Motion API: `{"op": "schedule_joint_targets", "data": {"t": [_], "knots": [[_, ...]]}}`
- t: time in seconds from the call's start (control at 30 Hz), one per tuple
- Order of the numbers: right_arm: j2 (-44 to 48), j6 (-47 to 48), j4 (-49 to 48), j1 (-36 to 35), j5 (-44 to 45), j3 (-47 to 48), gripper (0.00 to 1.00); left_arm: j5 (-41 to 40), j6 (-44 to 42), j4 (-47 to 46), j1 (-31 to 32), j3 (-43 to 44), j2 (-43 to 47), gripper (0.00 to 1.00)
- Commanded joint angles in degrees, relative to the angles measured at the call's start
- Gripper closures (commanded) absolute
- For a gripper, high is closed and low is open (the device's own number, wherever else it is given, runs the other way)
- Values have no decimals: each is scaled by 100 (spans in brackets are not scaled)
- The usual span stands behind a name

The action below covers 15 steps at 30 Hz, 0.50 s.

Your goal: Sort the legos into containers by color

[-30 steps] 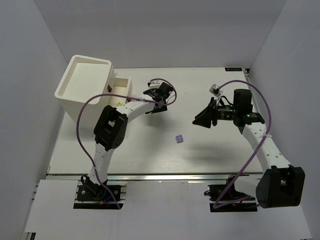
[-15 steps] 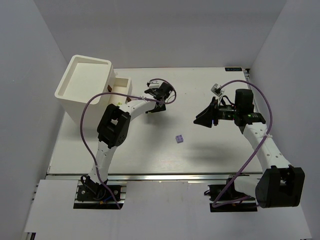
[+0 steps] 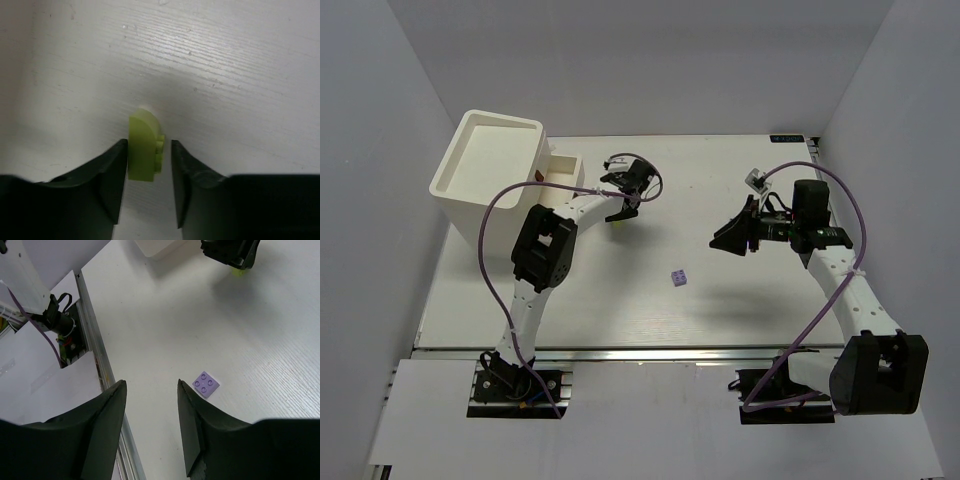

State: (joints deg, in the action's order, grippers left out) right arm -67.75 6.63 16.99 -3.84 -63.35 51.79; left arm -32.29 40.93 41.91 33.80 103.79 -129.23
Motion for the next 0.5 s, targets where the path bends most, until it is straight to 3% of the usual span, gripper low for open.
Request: {"op": "schedule_joint_targets", "data": {"t": [0.0, 0.3, 0.47], "knots": [[42, 49, -170, 58, -151, -46, 49, 83, -137, -209, -32, 89, 161, 55], [33, -39, -310, 111, -177, -151, 52, 355, -470, -402, -32, -69, 520, 89], [-10, 48, -381, 85, -90, -213, 56, 1092, -1226, -824, 179, -454, 1433, 94]]}}
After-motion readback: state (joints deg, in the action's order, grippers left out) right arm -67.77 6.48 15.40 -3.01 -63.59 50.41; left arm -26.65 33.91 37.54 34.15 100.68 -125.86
